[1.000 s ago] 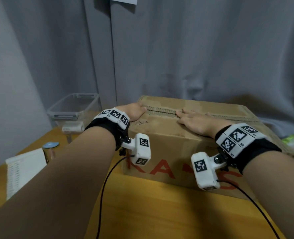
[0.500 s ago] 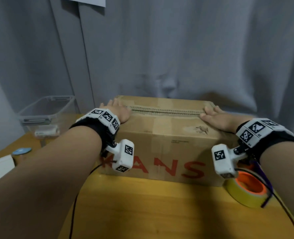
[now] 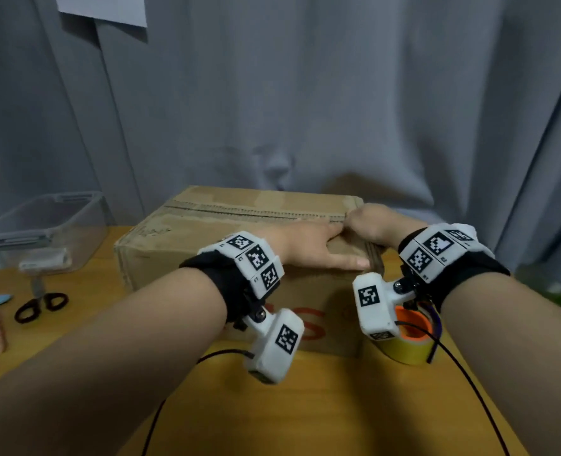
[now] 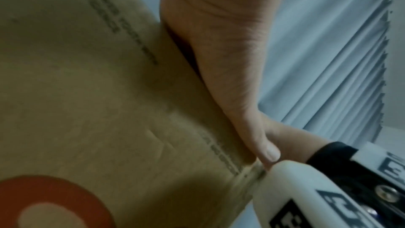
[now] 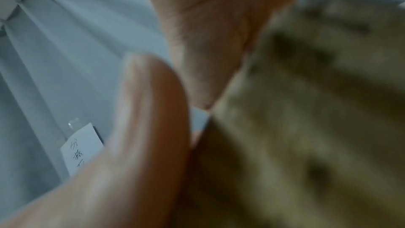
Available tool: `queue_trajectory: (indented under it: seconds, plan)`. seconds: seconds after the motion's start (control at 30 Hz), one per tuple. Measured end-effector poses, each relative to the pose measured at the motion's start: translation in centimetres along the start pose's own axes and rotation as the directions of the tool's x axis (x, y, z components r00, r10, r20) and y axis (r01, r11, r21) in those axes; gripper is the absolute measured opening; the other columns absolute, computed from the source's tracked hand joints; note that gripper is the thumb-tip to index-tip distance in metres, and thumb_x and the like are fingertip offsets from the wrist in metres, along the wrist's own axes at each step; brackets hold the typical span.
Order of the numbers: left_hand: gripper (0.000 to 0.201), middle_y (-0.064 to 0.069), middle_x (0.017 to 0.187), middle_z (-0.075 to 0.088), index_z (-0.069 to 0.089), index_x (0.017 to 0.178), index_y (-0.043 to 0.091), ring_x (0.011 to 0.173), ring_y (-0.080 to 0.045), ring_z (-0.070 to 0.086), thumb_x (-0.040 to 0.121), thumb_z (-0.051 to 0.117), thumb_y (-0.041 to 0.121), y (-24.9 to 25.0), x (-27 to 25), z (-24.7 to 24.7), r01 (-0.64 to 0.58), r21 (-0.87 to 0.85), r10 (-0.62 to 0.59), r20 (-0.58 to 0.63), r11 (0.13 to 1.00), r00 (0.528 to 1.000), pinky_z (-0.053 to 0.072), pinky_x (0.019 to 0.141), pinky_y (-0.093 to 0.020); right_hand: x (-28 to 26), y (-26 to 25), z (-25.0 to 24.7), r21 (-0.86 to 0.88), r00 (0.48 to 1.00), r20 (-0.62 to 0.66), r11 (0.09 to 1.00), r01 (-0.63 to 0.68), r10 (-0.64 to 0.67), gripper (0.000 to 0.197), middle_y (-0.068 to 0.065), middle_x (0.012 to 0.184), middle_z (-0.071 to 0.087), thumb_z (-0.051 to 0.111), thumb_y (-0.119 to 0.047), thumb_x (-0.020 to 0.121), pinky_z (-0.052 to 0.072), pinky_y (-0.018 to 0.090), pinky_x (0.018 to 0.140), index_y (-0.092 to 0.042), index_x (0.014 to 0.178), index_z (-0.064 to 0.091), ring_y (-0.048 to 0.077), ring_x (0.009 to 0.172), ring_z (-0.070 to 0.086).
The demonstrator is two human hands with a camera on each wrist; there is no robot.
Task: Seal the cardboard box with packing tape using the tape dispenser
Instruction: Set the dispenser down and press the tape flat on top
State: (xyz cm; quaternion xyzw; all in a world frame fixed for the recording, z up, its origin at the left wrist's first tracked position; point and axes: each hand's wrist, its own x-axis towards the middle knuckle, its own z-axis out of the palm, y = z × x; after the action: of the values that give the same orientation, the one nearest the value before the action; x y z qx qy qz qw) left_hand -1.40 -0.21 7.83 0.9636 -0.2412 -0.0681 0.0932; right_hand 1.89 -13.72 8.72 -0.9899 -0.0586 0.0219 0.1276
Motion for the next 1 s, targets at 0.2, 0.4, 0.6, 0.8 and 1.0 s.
queue_trajectory:
  seconds: [0.2,0.4,0.6,0.8,1.0]
  plan:
    - [0.066,0.001,0.139,0.049,0.040,0.139,0.019,0.127,-0.017,0.045,0.087,0.050,0.059,4.1,-2.5,0.3,-0.044,-0.043,0.041,-0.063,0.998,0.997,0.027,0.091,-0.011,-2.9,2.2,-0.3,0.337,0.999,0.026,0.940,-0.053,0.047,0.030,0.019,0.097,0.065,0.039,-0.025,0.097,0.055,0.038,0.064,-0.003,0.095,0.060,0.032,0.073,0.066]
    - [0.050,-0.012,0.123,0.061,0.054,0.126,0.011,0.110,-0.028,0.055,0.089,0.050,0.045,7.0,-4.5,1.9,0.060,0.121,-0.039,-0.163,0.991,0.986,0.039,0.081,-0.027,-6.8,3.9,0.3,0.238,0.988,0.003,0.959,0.152,-0.157,0.040,0.019,0.137,0.049,0.034,-0.009,0.099,0.037,0.028,0.102,-0.009,0.138,0.046,0.034,0.125,0.047]
    - [0.062,0.005,0.137,0.052,0.040,0.141,0.031,0.120,-0.016,0.049,0.084,0.060,0.042,4.1,-10.0,0.3,0.037,0.059,-0.036,-0.033,0.998,0.999,0.034,0.090,-0.021,-9.2,4.2,2.2,0.024,0.906,-0.182,0.920,0.392,-0.381,0.041,0.007,0.132,0.045,0.059,-0.018,0.090,0.020,0.025,0.107,-0.025,0.130,0.056,0.024,0.128,0.035]
    - [0.070,0.017,0.142,0.041,0.034,0.138,0.047,0.128,-0.005,0.037,0.080,0.068,0.027,-0.5,-16.2,-2.6,0.145,0.052,-0.151,0.158,0.988,0.976,0.025,0.103,-0.022,-9.1,0.3,2.1,-0.133,0.885,-0.064,0.883,0.451,-0.462,0.067,0.000,0.153,0.027,0.064,-0.060,0.075,0.008,0.049,0.116,-0.041,0.136,0.043,0.031,0.143,0.017]
    - [0.075,0.009,0.155,0.020,0.018,0.148,0.036,0.141,-0.016,0.022,0.086,0.057,0.051,-4.2,-17.5,-1.5,0.335,0.112,-0.344,0.071,0.935,0.936,0.015,0.112,-0.032,-8.3,-2.1,5.1,-0.005,0.879,-0.257,0.910,0.415,-0.402,0.064,0.000,0.137,0.049,0.062,-0.061,0.077,0.025,0.032,0.104,-0.029,0.131,0.049,0.025,0.127,0.037]
